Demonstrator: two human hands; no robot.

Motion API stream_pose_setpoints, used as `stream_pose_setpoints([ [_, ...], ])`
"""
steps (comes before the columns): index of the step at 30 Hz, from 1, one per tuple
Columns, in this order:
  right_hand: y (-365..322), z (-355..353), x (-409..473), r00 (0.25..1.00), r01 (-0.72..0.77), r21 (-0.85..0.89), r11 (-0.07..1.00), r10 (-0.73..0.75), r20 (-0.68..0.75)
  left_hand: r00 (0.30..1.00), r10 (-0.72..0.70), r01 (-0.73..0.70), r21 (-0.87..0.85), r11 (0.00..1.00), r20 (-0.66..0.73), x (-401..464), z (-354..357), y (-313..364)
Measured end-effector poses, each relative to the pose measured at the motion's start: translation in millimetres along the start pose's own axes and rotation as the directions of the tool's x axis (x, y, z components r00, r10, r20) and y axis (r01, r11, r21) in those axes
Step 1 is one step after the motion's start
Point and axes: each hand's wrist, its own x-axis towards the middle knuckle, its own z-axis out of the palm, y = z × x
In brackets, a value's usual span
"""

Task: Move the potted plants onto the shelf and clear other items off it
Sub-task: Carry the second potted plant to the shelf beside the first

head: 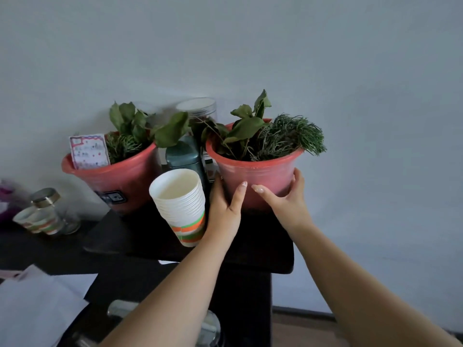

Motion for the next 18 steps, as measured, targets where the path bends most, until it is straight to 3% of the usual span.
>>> stream_pose_setpoints([
  [9,-3.9,6.1,-25.0,1.000,0.003,0.016,1.000,-0.002,-0.021,0.984,-0.174,0.178,-0.108,0.978,0.044,-6.0,13.6,9.8],
  [12,-1.1,0.8,-29.0,0.995,-0.026,0.063,0.998,0.032,-0.098,0.967,-0.256,0.255,-0.088,0.963,0.000,0.5,7.7,5.3],
  [14,-4.3,-5.4,-26.0,0.992,-0.032,0.079,0.996,0.041,-0.117,0.971,-0.239,0.237,-0.065,0.969,-0.016,-9.3,8.9,6.8],
  [18,-14.9,-10.7,-12.1,0.999,0.014,0.059,0.998,-0.015,0.029,0.996,-0.088,0.089,-0.054,0.995,0.026,-35.4,13.4,12.7],
])
